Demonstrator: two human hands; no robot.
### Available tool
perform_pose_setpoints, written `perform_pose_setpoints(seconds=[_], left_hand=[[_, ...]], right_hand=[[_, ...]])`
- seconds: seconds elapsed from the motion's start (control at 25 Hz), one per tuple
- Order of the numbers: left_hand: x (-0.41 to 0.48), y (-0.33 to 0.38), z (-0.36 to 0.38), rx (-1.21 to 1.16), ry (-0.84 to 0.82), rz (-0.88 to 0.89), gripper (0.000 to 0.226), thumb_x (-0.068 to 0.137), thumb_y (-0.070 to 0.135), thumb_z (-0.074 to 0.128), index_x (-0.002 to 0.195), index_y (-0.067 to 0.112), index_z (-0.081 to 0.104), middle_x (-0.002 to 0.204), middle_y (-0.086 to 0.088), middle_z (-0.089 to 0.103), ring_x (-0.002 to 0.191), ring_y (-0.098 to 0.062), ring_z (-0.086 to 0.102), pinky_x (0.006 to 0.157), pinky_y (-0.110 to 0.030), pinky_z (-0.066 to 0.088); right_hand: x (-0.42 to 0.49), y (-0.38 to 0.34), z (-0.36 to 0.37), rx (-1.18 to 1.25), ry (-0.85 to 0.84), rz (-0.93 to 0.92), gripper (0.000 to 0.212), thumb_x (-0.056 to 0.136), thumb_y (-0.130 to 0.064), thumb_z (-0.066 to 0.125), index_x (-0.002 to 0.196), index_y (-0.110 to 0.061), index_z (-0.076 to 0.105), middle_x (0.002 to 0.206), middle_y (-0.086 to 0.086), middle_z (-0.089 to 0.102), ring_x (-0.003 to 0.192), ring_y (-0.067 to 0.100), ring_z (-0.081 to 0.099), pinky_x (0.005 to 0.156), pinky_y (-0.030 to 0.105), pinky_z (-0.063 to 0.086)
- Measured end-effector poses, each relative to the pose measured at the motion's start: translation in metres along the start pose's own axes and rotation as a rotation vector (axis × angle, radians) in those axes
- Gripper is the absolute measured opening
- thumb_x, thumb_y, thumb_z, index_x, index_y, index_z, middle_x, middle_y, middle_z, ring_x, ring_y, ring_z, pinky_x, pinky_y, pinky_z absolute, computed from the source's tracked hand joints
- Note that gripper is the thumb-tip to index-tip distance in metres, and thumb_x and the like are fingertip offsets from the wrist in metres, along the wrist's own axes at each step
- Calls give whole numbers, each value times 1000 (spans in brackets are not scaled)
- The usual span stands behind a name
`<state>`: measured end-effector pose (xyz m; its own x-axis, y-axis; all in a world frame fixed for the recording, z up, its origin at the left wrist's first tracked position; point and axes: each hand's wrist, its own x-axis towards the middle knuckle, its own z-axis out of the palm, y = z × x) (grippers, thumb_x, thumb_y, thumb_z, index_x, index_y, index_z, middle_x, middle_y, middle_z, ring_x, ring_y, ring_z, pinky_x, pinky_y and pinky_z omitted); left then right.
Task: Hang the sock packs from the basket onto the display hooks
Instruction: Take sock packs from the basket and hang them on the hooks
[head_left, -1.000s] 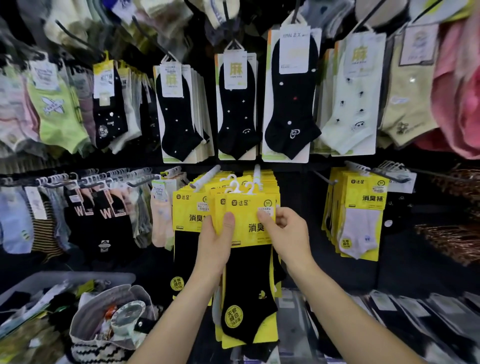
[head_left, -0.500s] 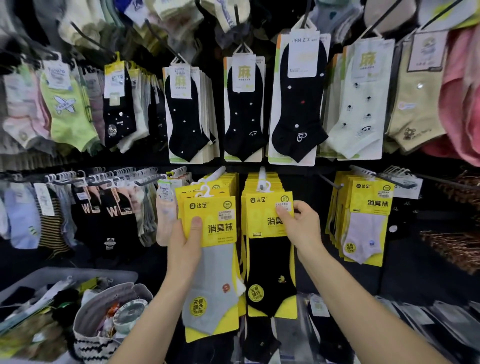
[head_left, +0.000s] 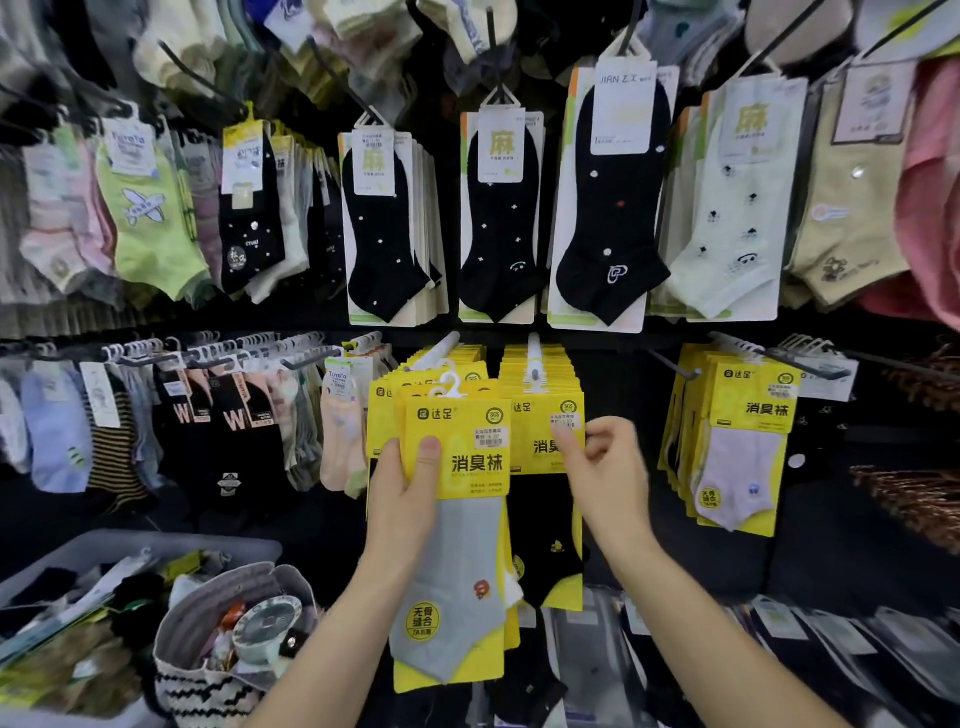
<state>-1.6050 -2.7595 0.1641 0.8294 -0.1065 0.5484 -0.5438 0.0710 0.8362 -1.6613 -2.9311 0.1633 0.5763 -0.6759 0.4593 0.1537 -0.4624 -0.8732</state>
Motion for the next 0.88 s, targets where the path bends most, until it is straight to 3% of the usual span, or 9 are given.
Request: perform_pose_setpoints(seconds=[0.12, 0.28, 0.36, 0.44, 0.6, 0.72, 0.88], left_hand=[[-1, 3, 23, -37, -41, -12, 17, 95, 26, 48, 109, 19, 56, 103, 11, 62, 96, -1, 57, 73, -4, 44], [-6, 4, 44, -135, -80, -69, 18, 94, 31, 48, 110, 24, 54, 108, 12, 62, 99, 1, 58, 82, -16, 47], [-6, 0, 46, -154, -78, -83, 16, 98, 27, 42, 107, 26, 55, 106, 13, 62, 95, 6, 58, 77, -12, 46], [-5, -4, 42, -150, -37, -82, 17, 99, 23, 40, 101, 24, 57, 101, 9, 64, 92, -4, 60, 74, -16, 48], [2, -5, 18, -120, 89, -41, 19, 100, 24, 39, 100, 30, 57, 98, 8, 66, 97, -18, 63, 82, -34, 52], [6, -5, -5, -104, 120, 2, 32, 100, 24, 38, 95, 49, 57, 93, 17, 66, 86, -3, 65, 67, -17, 54], [7, -18, -21, -58, 179, -33, 15, 99, 24, 40, 101, 22, 55, 87, 15, 63, 72, 3, 64, 53, -6, 46]], right_hand=[[-7, -15, 9, 135, -159, -15, 31, 76, -46, 69, 89, -21, 57, 83, 0, 64, 76, 10, 59, 68, 27, 49], [0, -12, -5, 171, -80, -29, 22, 81, -30, 69, 78, -11, 60, 77, 11, 69, 71, 24, 63, 68, 41, 51], [3, -4, -14, 201, -74, 15, 15, 84, -27, 67, 81, -15, 58, 76, 10, 70, 71, 26, 66, 69, 43, 53], [6, -2, -17, 248, -85, 35, 6, 86, -22, 65, 85, -21, 59, 75, 2, 72, 72, 18, 69, 68, 37, 55], [20, -8, -13, 319, -53, 80, 7, 88, -21, 62, 90, -25, 57, 83, -2, 71, 72, 6, 68, 59, 21, 53], [25, -12, -4, 249, -57, 91, 11, 88, -24, 63, 83, -28, 54, 85, 0, 70, 78, 13, 68, 69, 33, 58], [20, -6, 8, 137, -61, 94, 14, 87, -28, 63, 80, -29, 52, 85, 1, 69, 83, 20, 67, 77, 43, 56]])
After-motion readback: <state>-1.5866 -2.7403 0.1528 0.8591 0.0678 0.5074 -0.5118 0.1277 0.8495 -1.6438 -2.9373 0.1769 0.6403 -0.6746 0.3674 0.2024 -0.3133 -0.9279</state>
